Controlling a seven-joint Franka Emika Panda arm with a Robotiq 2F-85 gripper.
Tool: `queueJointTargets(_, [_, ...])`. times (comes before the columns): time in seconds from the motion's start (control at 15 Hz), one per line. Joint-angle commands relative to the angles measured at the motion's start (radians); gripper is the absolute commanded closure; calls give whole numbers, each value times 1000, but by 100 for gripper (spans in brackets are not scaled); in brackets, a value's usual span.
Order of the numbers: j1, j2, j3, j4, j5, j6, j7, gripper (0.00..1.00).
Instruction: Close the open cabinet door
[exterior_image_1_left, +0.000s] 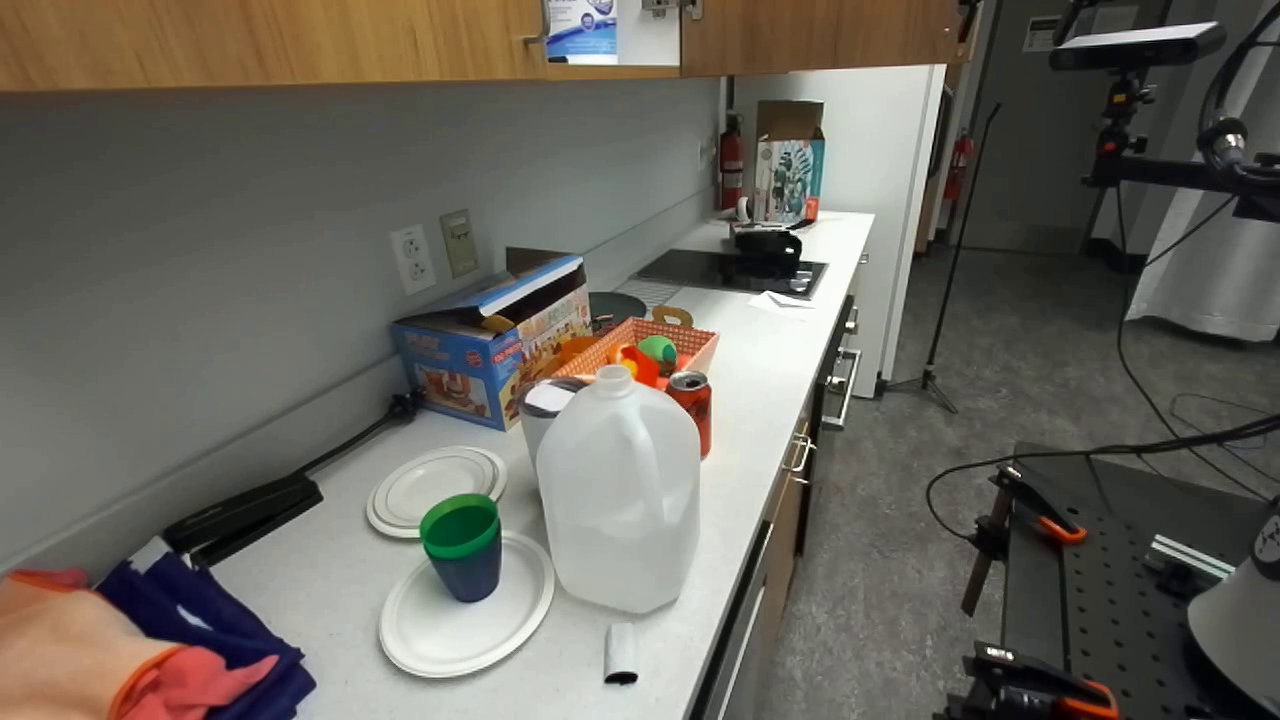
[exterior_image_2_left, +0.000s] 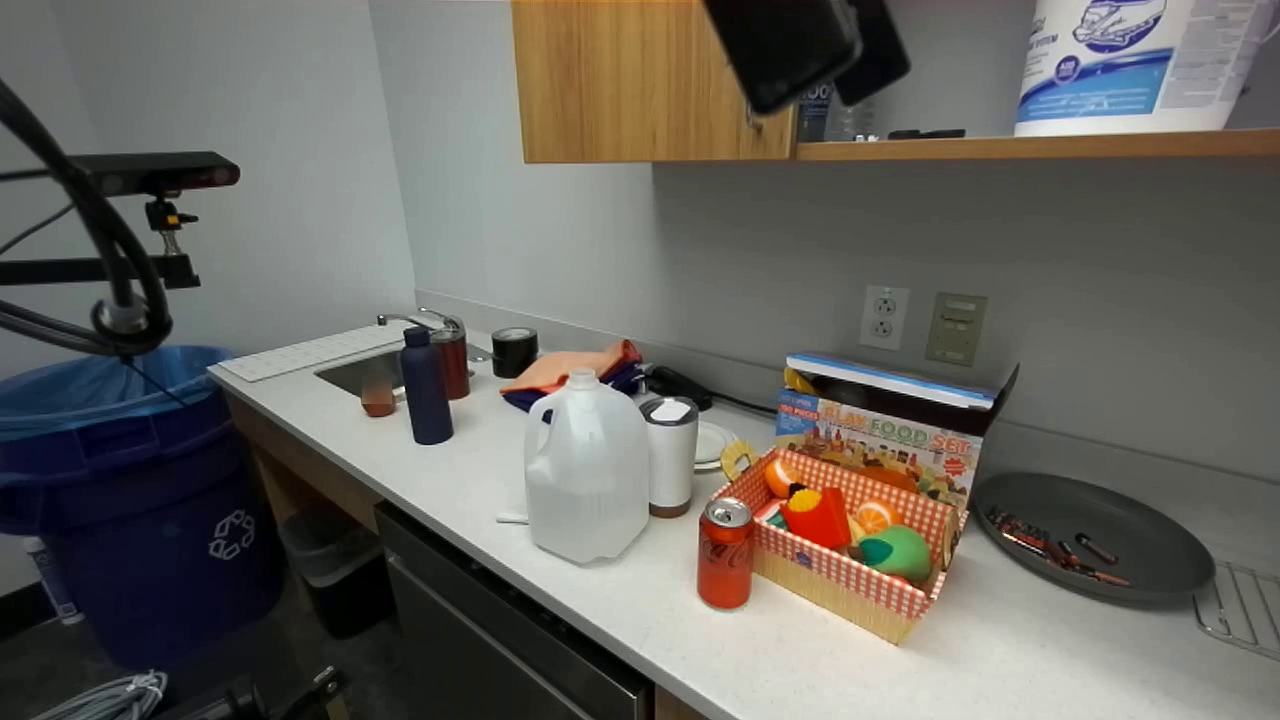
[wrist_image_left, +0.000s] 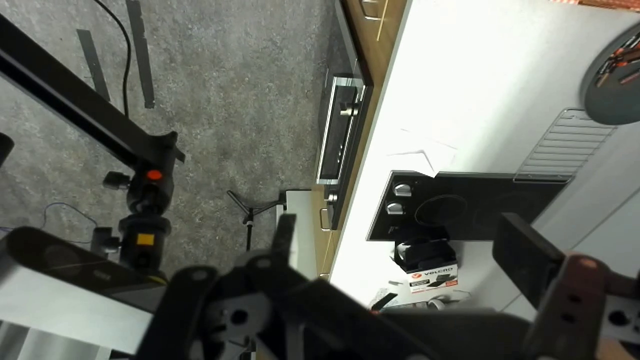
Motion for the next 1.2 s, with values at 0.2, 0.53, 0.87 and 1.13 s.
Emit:
queueJointTargets(0.2, [-10,10,-3,6,-17,14,5,0])
queueJointTargets(0.53, [-65,30,-76,28,-159,77,-84,0])
queueJointTargets(0.87, [-66,44,-187,56,-275,288,-297,0])
queueJointTargets(1.13, [-23,48,-255,84,-194,435,-540,0])
